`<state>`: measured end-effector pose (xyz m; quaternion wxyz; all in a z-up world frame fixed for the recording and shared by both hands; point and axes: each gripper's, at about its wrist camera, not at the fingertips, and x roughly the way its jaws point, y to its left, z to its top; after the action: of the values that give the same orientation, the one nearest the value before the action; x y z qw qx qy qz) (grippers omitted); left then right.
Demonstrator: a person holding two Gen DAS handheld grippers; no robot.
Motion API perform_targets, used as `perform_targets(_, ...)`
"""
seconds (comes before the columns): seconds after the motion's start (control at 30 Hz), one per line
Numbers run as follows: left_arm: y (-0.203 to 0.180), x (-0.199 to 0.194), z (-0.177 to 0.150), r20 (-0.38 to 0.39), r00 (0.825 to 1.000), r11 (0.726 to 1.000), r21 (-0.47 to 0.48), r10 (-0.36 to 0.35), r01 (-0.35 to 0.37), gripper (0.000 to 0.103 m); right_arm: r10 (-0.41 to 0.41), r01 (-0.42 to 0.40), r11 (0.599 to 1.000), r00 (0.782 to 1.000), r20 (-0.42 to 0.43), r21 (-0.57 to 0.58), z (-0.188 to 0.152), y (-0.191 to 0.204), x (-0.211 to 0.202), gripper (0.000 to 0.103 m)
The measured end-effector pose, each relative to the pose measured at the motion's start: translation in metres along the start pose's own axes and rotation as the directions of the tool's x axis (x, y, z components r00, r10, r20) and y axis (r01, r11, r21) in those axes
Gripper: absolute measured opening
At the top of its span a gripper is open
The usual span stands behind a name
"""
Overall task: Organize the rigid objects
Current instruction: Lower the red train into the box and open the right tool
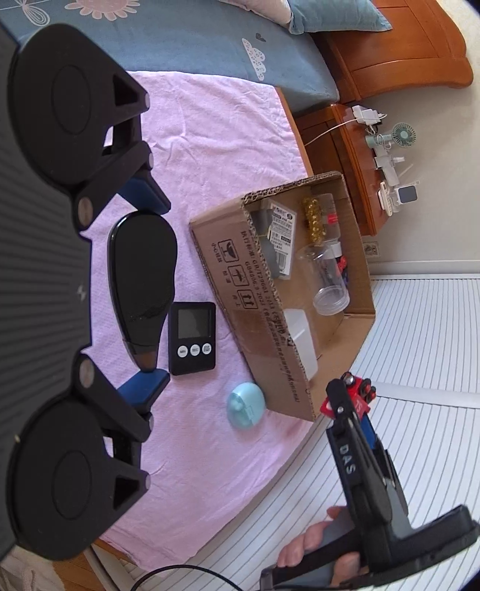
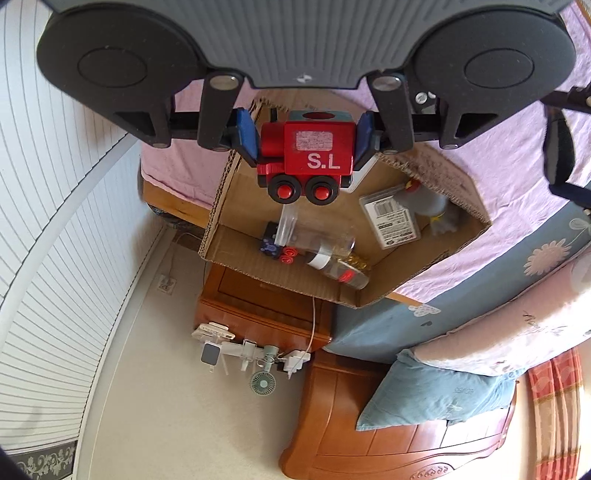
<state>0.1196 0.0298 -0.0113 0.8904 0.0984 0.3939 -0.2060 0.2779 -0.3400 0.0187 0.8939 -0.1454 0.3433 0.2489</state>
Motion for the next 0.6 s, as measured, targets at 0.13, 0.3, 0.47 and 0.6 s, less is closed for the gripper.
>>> perform_targets(0.13,0.007,-0.002,0.0,0.006,1.0,1.0,-0.012,0.013,-0.013,0.089,-0.028,0.029,0.999,0.999,-0.033,0.027,0.018,-0.007,0.034,0.057)
perform_targets(0.3,0.012,-0.003,-0.001,0.001,1.0,0.999,-0.029,0.019,-0.019,0.089,-0.029,0.032,0.995,0.999,-0.037,0.09,0.022,-0.014,0.057,0.095)
perform_targets(0.47,0.013,-0.003,0.004,0.0,1.0,1.0,-0.025,0.009,-0.009,0.089,0.007,-0.006,0.995,1.0,-0.011,0.099,0.013,-0.007,0.041,0.098)
perform_targets(0.6,0.011,-0.003,0.013,0.01,1.0,1.0,-0.024,-0.008,0.009,0.089,0.006,-0.004,0.995,1.0,-0.022,0.103,0.004,-0.003,0.024,0.102)
